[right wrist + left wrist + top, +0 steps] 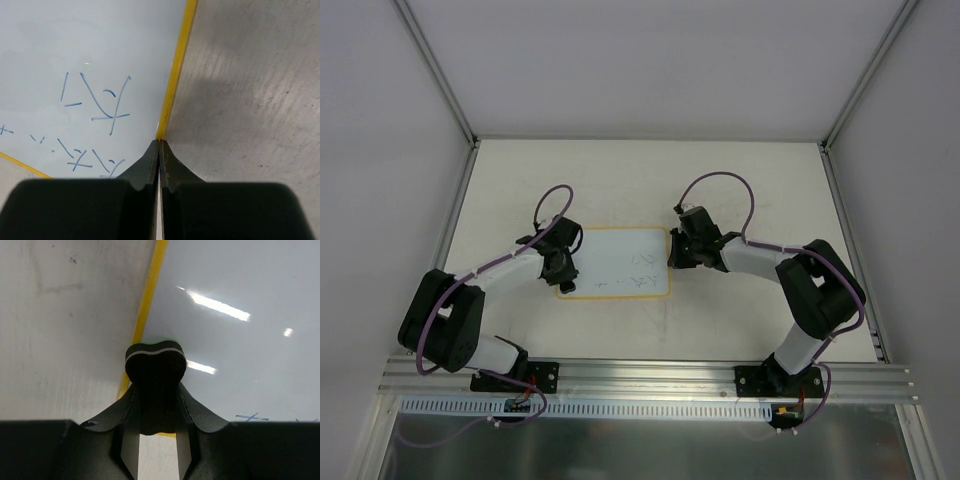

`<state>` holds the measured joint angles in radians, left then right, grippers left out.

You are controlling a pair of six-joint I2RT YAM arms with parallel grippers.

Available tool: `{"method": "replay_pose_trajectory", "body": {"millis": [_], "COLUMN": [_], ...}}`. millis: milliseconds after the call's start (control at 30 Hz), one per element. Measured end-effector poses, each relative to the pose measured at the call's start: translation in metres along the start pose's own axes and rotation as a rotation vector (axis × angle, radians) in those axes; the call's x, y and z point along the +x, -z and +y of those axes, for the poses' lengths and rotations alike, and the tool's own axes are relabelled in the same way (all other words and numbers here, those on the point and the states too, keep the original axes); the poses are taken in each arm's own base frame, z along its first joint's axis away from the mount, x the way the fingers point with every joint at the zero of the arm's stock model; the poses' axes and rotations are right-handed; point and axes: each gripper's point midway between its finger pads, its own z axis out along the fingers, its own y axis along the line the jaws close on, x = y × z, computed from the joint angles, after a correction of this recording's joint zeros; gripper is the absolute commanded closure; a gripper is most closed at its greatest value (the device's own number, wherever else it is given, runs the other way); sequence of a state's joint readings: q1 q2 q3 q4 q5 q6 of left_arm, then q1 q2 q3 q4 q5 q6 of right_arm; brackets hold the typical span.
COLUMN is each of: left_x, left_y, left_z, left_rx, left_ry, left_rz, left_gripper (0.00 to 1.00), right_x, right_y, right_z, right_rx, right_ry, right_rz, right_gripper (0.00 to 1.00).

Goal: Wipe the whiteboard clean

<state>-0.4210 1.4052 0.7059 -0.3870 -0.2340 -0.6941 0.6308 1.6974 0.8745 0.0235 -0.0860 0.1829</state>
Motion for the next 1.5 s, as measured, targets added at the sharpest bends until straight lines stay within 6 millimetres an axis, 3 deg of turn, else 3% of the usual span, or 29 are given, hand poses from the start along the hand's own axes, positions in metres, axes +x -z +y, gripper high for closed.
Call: {"method": "replay_pose_trajectory", "body": {"millis": [400, 933, 1067, 1233, 1500], "left_x": [0.004, 0.026, 0.03, 0.028, 0.014], "left_y": [-0.003, 0.002, 0.004, 0.006, 0.009], "left_z": [-0.042, -0.14, -0.155, -0.137, -0.044], "left_rx": [-0.005, 0.119, 0.178, 0.217, 0.109], "left_ry": [-0.142, -0.319, -0.315, -0.253, -0.092], "left_rz": [-0.013, 0.048, 0.057, 0.051, 0.059], "left_gripper": [1.0, 1.0, 1.0, 1.0, 1.0], "right_x": [-0.001, -0.008, -0.008, -0.005, -0.001], "right_y": [0.0, 0.0, 0.0, 0.0, 0.0], "right_z": [-0.003, -0.011, -0.011, -0.006, 0.0], "right_rx": [0.015, 0.052, 0.052, 0.03, 0.006], "right_ry": [-0.001, -0.007, -0.006, -0.003, 0.005], "right_rz": [-0.007, -0.034, -0.034, -0.024, -0.011], "right_gripper": [1.0, 1.0, 1.0, 1.0, 1.0]}}
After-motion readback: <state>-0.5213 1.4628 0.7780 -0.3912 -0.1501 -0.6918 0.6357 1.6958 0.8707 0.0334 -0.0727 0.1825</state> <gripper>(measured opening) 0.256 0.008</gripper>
